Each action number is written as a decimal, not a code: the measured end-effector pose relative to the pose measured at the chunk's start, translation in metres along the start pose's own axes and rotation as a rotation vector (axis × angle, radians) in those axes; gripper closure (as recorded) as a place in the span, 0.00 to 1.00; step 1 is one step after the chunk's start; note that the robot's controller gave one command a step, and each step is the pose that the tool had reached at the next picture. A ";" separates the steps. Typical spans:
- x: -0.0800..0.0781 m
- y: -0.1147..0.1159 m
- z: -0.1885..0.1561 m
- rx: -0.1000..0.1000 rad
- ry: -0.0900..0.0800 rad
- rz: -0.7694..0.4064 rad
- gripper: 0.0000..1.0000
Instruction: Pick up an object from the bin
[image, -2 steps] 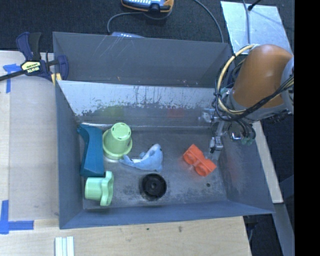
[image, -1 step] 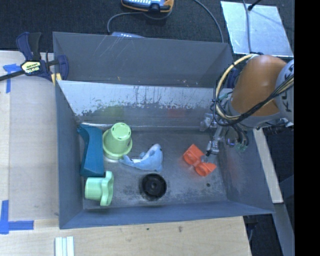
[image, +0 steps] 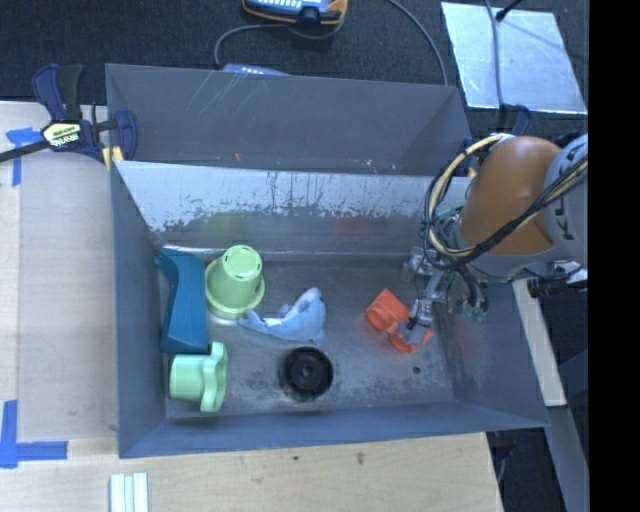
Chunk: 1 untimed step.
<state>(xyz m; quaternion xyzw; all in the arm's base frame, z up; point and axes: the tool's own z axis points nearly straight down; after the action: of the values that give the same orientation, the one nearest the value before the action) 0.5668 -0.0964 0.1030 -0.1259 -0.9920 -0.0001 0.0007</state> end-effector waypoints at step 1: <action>-0.005 -0.020 -0.020 0.000 -0.017 -0.116 0.00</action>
Offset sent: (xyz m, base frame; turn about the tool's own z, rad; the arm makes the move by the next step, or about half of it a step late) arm -0.0049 0.0005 -0.0330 0.4727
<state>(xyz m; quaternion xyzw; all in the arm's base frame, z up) 0.5666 -0.1174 0.1226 -0.0681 -0.9976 0.0009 -0.0079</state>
